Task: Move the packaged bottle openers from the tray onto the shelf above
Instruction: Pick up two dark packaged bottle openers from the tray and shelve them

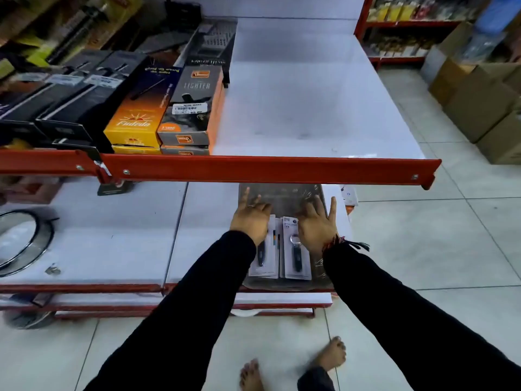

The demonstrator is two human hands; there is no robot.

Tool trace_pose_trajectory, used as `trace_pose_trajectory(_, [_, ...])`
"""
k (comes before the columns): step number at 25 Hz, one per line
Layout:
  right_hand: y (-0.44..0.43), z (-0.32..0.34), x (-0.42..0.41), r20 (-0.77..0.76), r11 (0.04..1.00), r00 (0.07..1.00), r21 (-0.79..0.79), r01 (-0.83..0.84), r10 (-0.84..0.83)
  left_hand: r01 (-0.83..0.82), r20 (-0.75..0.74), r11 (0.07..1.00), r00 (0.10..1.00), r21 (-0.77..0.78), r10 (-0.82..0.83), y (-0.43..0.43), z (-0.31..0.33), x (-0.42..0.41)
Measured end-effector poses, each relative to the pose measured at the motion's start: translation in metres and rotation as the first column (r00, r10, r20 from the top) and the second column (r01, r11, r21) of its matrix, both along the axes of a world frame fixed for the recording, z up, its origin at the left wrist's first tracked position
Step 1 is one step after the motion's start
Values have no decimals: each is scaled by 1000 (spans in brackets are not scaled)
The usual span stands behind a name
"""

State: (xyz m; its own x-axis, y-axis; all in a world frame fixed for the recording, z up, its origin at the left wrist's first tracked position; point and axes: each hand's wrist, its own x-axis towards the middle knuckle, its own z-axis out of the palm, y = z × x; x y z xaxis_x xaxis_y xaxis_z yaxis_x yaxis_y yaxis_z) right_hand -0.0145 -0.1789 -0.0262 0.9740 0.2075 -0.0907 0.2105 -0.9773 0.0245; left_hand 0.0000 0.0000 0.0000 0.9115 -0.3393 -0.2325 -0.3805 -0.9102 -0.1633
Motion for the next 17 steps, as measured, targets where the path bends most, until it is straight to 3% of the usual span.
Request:
trace_pose_trajectory(4, [6,-3,15,-137,997,990,-72,19,-29,-20,-119,989,992,148,38,-10,-8,14])
trace_pose_trajectory(10, [0,2,26,-122,998,991,-47,39,-45,-19,-133,995,991,101,33,-2,-14,22])
trace_pose_trajectory(14, [-9,19,28,-96,999,995,3,33,-33,-81,-83,991,994,-108,73,5,5,19])
trace_pose_trajectory(17, [-10,43,24,-188,997,982,60,42,-30,-173,-168,941,977,-289,128,12,34,16])
